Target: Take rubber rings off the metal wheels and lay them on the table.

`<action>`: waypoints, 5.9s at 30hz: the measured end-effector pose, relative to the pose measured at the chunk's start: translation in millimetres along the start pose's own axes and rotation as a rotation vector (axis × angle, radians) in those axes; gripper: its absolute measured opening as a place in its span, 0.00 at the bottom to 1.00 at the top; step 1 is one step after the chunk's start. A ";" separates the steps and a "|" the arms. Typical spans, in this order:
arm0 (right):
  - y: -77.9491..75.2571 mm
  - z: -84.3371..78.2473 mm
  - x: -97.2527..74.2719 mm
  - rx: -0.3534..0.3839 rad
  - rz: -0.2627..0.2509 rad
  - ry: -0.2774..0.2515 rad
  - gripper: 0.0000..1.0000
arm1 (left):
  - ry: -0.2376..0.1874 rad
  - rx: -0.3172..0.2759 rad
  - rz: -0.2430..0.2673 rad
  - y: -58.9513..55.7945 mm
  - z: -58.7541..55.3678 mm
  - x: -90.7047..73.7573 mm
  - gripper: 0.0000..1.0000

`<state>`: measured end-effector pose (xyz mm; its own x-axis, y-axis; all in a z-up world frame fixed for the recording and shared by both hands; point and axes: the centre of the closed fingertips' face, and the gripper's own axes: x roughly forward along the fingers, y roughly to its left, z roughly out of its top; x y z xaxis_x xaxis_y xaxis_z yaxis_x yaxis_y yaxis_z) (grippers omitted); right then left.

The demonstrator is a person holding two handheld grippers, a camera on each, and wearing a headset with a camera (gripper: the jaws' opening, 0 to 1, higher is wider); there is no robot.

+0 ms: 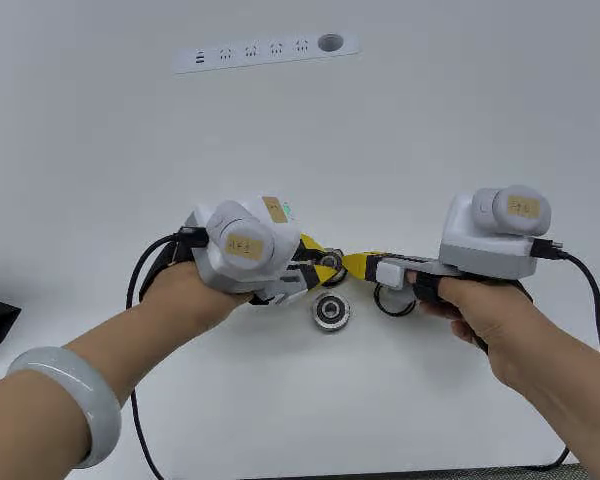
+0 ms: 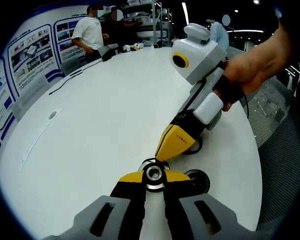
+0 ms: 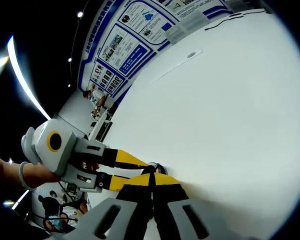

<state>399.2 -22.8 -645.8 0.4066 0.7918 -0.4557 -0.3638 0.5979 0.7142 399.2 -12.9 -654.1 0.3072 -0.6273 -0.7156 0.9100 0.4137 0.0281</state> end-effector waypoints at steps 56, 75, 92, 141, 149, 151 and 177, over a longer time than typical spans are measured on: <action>32.6 2.9 -8.2 0.023 0.043 -0.031 0.02 | -0.142 -0.126 0.125 14.1 -18.7 -45.8 0.51; 48.5 0.6 -25.2 0.019 0.077 -0.047 0.02 | -0.177 -0.170 0.161 13.7 -25.2 -62.3 0.62; 37.8 -7.7 -52.9 0.066 0.048 -0.079 0.02 | -0.183 -0.204 0.187 12.1 -35.0 -71.5 0.71; -36.5 -34.2 -70.2 -0.195 -0.239 0.039 0.17 | -0.168 -0.213 0.176 8.2 -40.8 -73.1 0.67; -37.4 -34.4 -71.6 -0.274 -0.264 0.061 0.24 | -0.177 -0.205 0.172 8.5 -34.6 -71.0 0.66; -38.5 -33.0 -72.1 -0.285 -0.271 0.059 0.27 | -0.177 -0.202 0.170 8.2 -32.7 -70.0 0.65; -16.3 -14.6 -56.0 -0.235 -0.193 -0.007 0.31 | -0.202 -0.155 0.118 7.2 -3.3 -54.0 0.34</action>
<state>370.1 -75.1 -639.7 0.4923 0.6603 -0.5671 -0.4626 0.7504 0.4721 388.2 26.2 -617.5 0.4723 -0.6808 -0.5599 0.8157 0.5783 -0.0150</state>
